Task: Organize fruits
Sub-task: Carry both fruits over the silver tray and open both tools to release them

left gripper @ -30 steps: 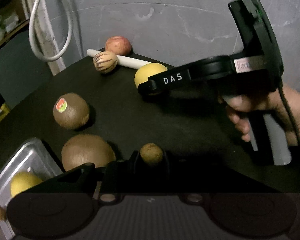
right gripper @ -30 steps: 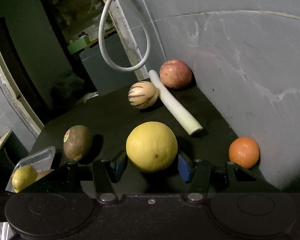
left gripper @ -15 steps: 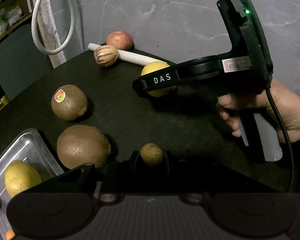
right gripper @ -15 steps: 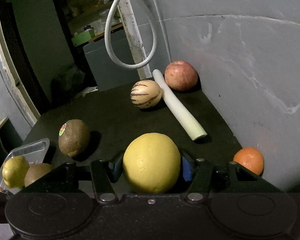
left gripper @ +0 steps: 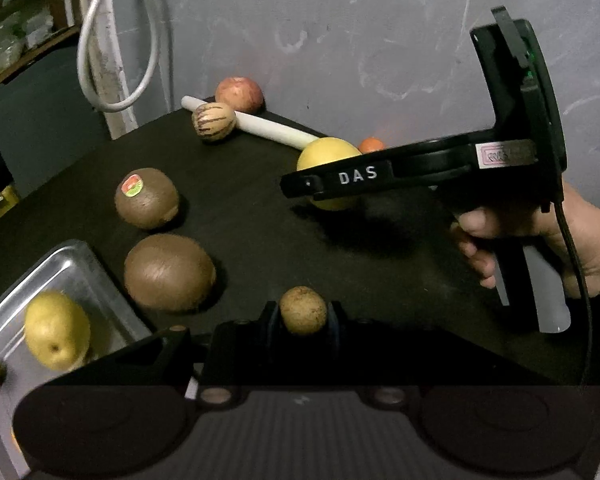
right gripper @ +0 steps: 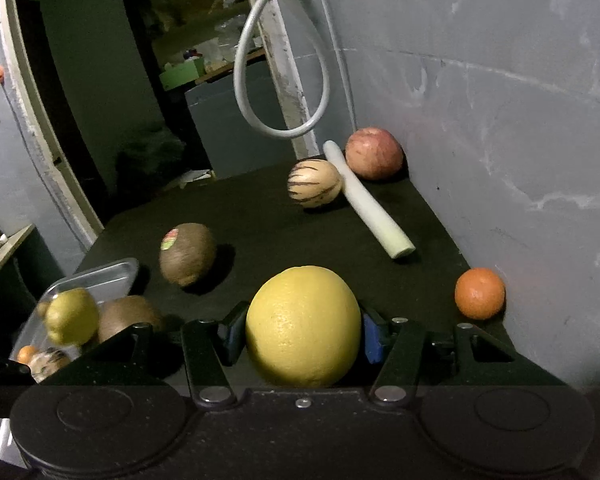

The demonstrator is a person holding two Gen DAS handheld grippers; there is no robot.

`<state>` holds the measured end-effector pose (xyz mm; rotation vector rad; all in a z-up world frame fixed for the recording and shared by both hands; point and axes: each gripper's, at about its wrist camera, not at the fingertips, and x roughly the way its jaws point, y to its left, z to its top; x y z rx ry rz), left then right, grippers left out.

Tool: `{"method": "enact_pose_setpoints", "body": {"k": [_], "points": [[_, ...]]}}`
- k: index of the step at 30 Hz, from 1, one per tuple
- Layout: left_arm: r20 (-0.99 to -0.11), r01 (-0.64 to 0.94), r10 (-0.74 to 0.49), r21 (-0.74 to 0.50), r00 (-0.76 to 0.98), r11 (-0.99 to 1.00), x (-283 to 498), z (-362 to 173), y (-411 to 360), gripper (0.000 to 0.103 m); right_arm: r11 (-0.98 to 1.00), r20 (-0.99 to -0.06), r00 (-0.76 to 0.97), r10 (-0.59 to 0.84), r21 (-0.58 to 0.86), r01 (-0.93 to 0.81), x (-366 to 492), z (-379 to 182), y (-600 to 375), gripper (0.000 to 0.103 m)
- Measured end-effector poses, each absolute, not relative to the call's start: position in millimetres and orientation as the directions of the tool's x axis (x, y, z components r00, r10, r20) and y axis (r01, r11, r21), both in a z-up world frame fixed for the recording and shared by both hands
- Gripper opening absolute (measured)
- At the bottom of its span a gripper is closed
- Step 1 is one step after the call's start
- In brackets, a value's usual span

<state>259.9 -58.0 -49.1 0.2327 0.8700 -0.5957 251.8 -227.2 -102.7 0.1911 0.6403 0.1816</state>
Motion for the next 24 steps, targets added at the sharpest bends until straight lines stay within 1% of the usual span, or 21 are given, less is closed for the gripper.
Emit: {"method": "enact_pose_setpoints", "body": {"k": [3,7,15,20,24], "points": [[-0.763,0.548,-0.397,-0.068,0.511,0.834,245,-42,-43,0.028,0.966,-0.579,0.780,0.236,0.227,-0.123,236,-95,-218,0.057],[-0.760,0.470,-0.367,-0.092,0.536,0.878,227,-34,-16,0.028,0.963,-0.592,0.763,0.259,0.223,-0.154,217,-89,-197,0.057],[-0.754,0.275,-0.264,-0.114,0.602,0.955,197,-21,55,0.028,0.939,-0.598,0.725,0.342,0.243,-0.242,183,-79,-139,0.057],[-0.771,0.134,-0.190,-0.136,0.608,0.982,196,-30,102,0.028,0.925,-0.616,0.691,0.379,0.228,-0.303,167,-79,-103,0.057],[-0.780,0.075,-0.165,-0.150,0.604,0.986,198,-38,129,0.028,0.919,-0.638,0.667,0.385,0.197,-0.342,156,-81,-78,0.057]]}}
